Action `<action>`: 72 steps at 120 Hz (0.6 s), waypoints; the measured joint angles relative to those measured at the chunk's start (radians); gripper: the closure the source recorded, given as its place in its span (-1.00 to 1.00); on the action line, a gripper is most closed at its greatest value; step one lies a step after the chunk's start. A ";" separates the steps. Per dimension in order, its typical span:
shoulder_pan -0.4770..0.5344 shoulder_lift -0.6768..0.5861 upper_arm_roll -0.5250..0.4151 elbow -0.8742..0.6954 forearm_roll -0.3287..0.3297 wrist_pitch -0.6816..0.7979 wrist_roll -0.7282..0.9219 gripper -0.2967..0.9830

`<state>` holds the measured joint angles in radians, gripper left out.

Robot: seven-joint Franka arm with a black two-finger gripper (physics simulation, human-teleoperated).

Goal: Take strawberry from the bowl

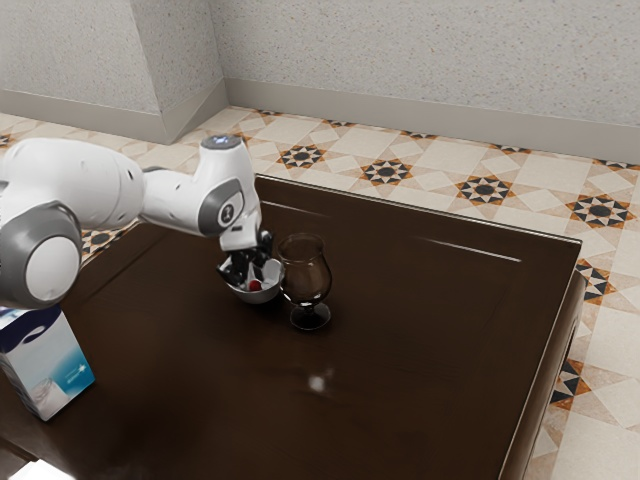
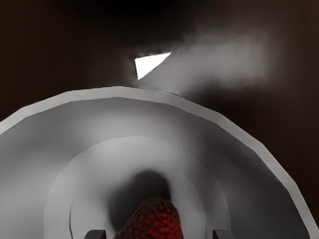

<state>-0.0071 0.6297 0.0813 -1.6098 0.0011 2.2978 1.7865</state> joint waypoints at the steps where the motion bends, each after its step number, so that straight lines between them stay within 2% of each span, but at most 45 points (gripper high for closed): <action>1: 0.000 0.001 0.000 0.001 0.000 0.000 0.003 0.18; 50: 0.004 0.044 -0.003 0.033 -0.009 0.018 0.114 0.17; 72: 0.004 0.033 -0.002 0.032 -0.014 0.034 0.137 0.46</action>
<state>-0.0031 0.6627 0.0797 -1.5781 -0.0125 2.3323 1.9238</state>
